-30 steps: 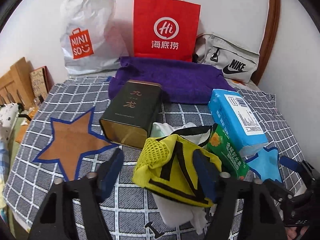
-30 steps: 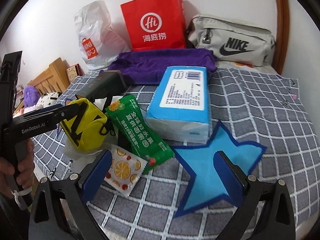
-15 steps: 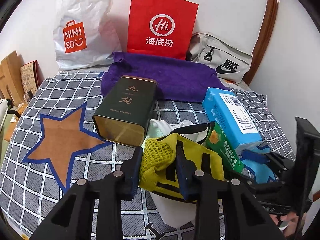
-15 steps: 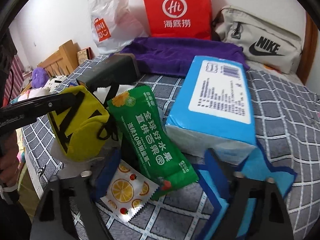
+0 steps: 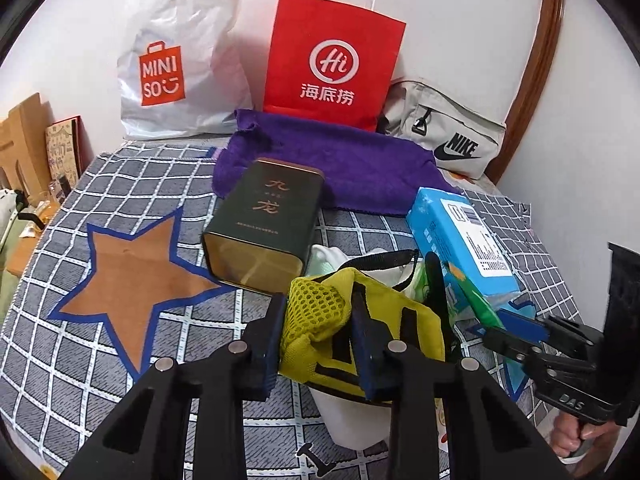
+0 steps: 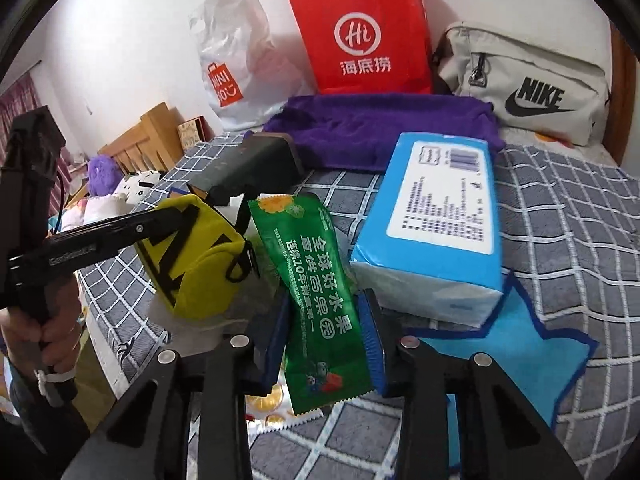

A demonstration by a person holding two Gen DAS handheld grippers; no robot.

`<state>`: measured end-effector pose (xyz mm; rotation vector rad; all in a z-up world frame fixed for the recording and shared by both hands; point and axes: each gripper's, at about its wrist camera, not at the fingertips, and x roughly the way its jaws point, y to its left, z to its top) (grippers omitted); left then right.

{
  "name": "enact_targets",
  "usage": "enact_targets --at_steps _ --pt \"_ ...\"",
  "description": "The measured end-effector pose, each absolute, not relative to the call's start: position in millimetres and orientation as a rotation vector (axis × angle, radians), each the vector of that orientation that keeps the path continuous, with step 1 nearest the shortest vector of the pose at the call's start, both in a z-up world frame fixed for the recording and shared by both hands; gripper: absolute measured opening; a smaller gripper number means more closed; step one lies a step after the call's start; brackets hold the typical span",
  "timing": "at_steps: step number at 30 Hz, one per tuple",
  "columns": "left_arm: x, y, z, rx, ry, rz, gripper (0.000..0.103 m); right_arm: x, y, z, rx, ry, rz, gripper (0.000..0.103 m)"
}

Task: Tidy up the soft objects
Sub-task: 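Grasp the yellow N pouch with the left tool while the right tool grasps the green snack packet, then carry the yellow pouch and green packet in both tools over the purple towel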

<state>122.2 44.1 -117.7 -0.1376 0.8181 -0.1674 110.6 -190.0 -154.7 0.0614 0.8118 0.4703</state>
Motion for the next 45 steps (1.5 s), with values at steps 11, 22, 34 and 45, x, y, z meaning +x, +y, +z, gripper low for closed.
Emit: enact_targets --at_steps 11,22,34,45 --pt "110.4 51.9 -113.3 -0.140 0.818 -0.136 0.028 81.5 -217.0 -173.3 -0.042 0.891 0.388 0.025" --pt "106.4 61.0 -112.6 -0.158 0.819 -0.114 0.028 101.4 -205.9 -202.8 -0.087 0.920 0.407 0.072" --pt "109.6 63.1 -94.1 -0.162 0.793 -0.107 0.028 88.0 -210.0 -180.7 -0.057 0.871 0.454 0.028" --pt "122.3 69.5 -80.0 -0.160 0.794 -0.070 0.028 97.6 -221.4 -126.6 -0.011 0.784 0.434 0.028"
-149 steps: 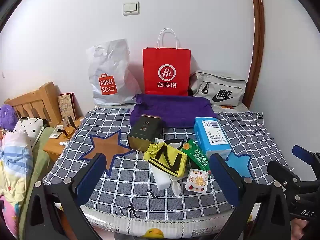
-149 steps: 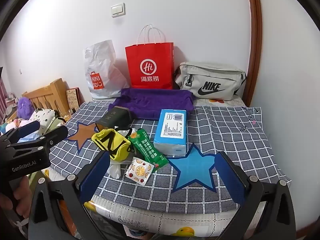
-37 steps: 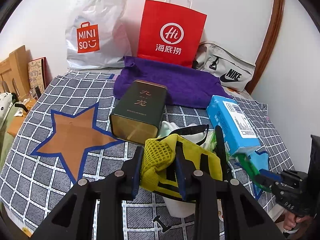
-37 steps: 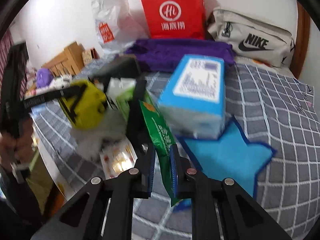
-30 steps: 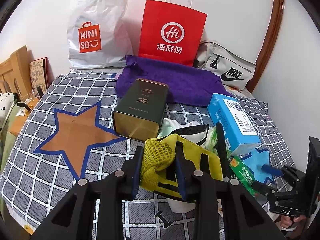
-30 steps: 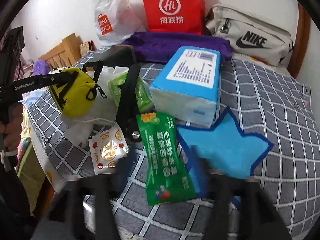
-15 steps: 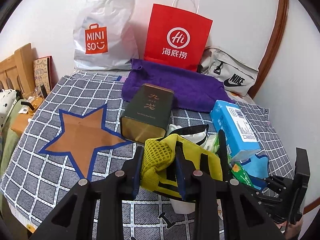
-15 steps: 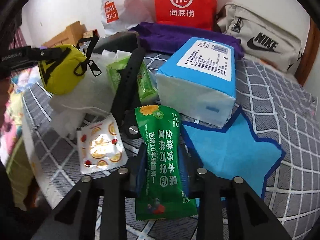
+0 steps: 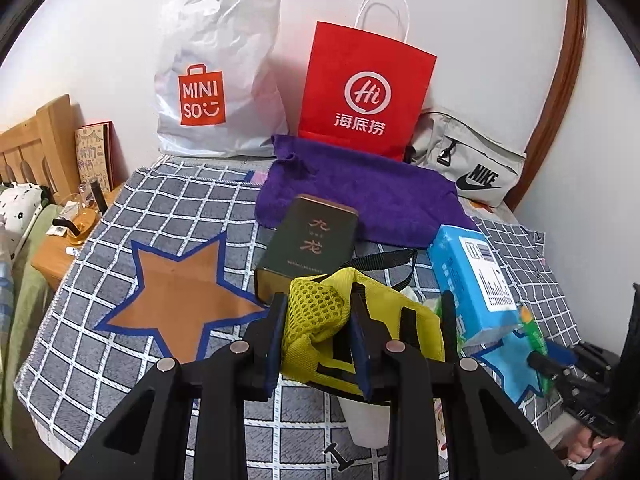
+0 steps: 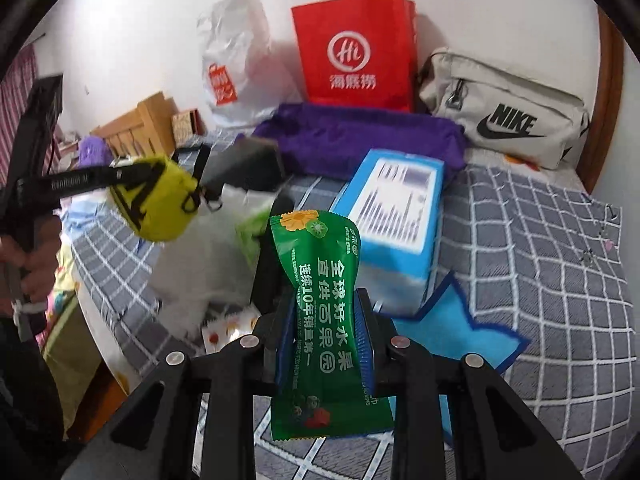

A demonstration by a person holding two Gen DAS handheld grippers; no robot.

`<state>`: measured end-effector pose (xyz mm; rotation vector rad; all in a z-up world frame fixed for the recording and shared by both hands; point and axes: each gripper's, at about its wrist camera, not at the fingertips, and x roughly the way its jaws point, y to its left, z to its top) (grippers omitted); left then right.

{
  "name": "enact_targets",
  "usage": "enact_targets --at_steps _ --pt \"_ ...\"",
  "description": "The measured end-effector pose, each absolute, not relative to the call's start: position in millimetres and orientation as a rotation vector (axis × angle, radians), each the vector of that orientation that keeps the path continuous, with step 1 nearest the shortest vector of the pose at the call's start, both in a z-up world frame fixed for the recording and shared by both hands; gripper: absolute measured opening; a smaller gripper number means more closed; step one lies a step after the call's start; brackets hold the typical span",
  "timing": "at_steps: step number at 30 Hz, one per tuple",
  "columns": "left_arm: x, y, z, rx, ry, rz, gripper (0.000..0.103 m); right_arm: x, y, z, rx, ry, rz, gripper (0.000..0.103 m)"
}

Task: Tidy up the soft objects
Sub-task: 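Carry the yellow pouch and green packet in both tools over the purple towel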

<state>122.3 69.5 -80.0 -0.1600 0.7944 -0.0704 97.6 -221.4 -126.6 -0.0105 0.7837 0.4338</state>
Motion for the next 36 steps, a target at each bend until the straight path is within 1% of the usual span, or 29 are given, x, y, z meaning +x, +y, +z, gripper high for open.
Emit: enact_targets --at_steps 12,22,36 --pt "150.1 72.1 -59.2 -0.155 0.782 -0.049 0.028 146.8 -220.8 -94.8 -0.007 0.761 0.383 0.028" --pt "196.6 70.3 -45.0 -0.142 0.775 -0.042 0.028 202.6 -218.4 -81.5 0.025 0.758 0.365 0.028" --pt "276.3 66.8 -51.0 -0.129 0.819 -0.003 0.028 294.2 -217.7 -67.7 0.024 0.754 0.321 0.028"
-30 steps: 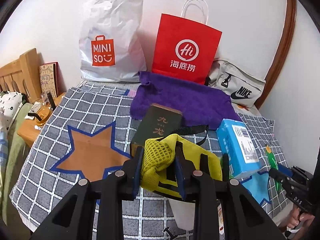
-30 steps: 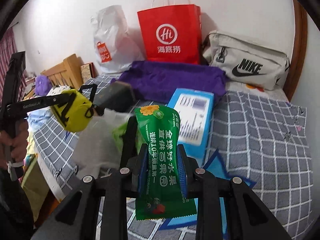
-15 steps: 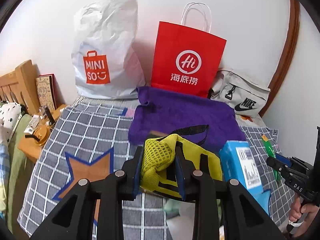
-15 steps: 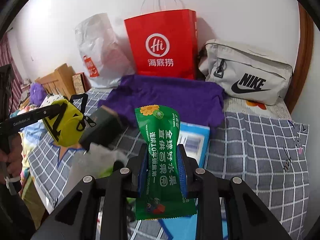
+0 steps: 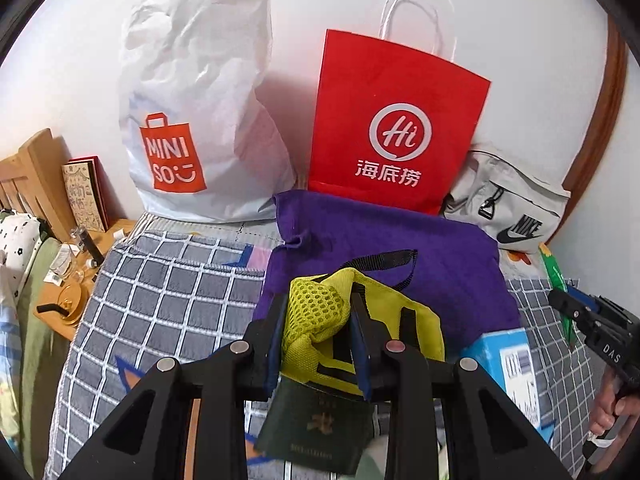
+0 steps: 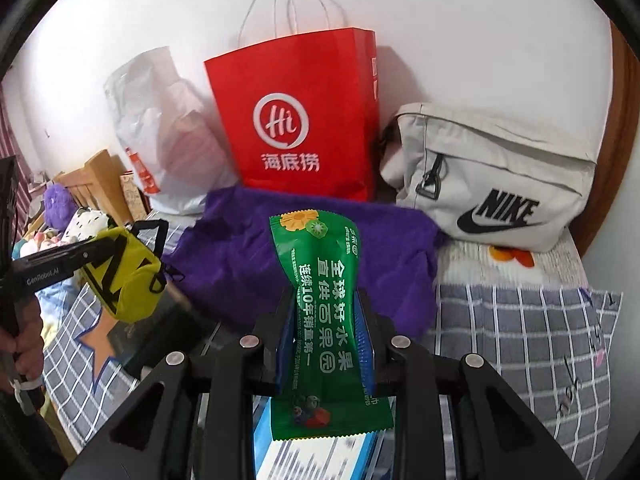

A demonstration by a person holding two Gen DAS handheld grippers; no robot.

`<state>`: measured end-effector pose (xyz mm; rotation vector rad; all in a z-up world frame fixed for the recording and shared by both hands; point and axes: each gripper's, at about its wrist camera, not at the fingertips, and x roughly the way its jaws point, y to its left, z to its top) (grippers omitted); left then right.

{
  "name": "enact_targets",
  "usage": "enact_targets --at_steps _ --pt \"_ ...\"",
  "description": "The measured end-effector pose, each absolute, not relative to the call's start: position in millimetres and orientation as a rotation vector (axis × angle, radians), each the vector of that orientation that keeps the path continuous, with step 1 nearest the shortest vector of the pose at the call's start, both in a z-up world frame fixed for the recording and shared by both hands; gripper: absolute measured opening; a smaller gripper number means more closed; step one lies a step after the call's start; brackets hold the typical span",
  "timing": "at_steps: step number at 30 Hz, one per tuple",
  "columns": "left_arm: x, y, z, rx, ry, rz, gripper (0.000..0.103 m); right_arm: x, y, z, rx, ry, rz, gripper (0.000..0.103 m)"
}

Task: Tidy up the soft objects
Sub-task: 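Carry the yellow pouch and green packet in both tools over the purple towel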

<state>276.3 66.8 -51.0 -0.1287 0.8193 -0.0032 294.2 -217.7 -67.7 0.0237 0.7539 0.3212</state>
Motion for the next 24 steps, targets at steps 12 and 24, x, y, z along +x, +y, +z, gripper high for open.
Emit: enact_targets --at_steps 12,24 --pt "350.9 52.5 -66.1 -0.106 0.865 -0.009 0.028 380.1 -213.0 -80.9 -0.007 0.798 0.317 0.028" --pt "414.9 48.4 -100.7 -0.106 0.942 -0.017 0.028 426.4 -211.0 -134.9 -0.038 0.911 0.317 0.028"
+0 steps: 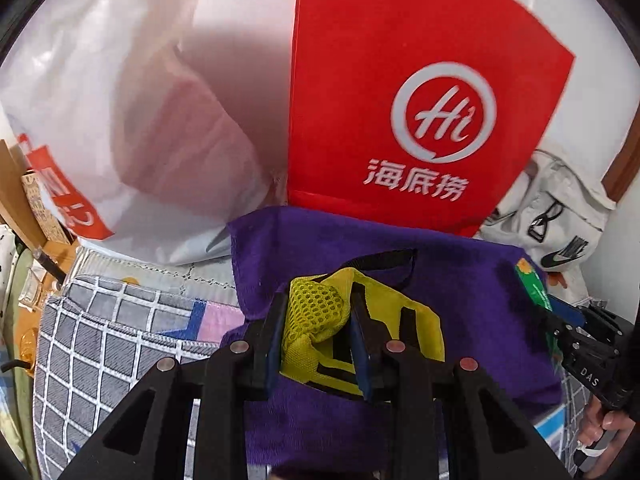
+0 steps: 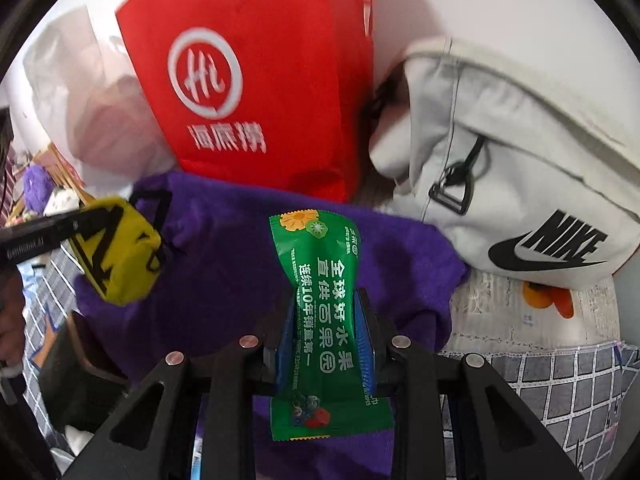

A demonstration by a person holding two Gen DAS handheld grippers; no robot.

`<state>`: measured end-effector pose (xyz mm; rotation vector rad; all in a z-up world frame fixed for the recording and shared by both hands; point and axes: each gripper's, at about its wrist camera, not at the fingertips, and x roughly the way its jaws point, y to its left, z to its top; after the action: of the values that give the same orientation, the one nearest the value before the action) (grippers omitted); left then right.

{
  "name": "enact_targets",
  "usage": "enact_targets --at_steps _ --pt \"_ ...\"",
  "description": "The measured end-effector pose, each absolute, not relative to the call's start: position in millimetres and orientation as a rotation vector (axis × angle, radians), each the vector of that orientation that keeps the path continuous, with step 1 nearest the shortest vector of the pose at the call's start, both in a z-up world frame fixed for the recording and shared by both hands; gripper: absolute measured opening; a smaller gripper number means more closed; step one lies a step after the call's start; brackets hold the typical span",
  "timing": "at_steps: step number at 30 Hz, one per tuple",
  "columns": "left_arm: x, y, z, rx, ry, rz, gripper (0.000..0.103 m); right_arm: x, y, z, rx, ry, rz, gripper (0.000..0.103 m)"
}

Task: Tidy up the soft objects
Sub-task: 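Carry the yellow pouch and green packet in both tools over the purple towel, then open the left tool on the towel while the right tool releases the green packet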

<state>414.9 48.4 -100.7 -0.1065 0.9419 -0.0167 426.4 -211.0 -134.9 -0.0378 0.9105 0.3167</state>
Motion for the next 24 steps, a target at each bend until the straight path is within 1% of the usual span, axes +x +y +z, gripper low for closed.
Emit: enact_targets --at_steps 5,13,16,18,20,22,24 --pt "434.0 47.5 -113.3 -0.103 0.975 -0.014 0.028 438.2 -216.1 -153.2 -0.043 0.959 0.321 0.028" --pt "451.6 51.5 -131.3 -0.161 1.016 -0.035 0.029 443.8 -211.3 -170.5 -0.034 1.001 0.352 0.032" --pt "453.6 55.2 -132.8 -0.179 1.028 -0.036 0.030 442.7 -206.5 -168.9 -0.051 0.996 0.356 0.039" --pt "454.3 56.7 -132.9 -0.182 1.040 -0.028 0.037 440.5 -204.6 -165.0 -0.047 0.983 0.361 0.058" --pt "451.5 59.2 -129.3 -0.181 1.034 -0.018 0.052 437.7 -205.0 -159.2 -0.038 0.964 0.362 0.067" --pt "446.2 59.6 -123.1 -0.171 1.019 -0.005 0.058 434.3 -204.4 -152.8 -0.034 0.953 0.362 0.069" --pt "438.5 59.5 -115.4 -0.157 1.007 0.008 0.059 430.7 -203.0 -147.3 -0.036 0.955 0.349 0.073"
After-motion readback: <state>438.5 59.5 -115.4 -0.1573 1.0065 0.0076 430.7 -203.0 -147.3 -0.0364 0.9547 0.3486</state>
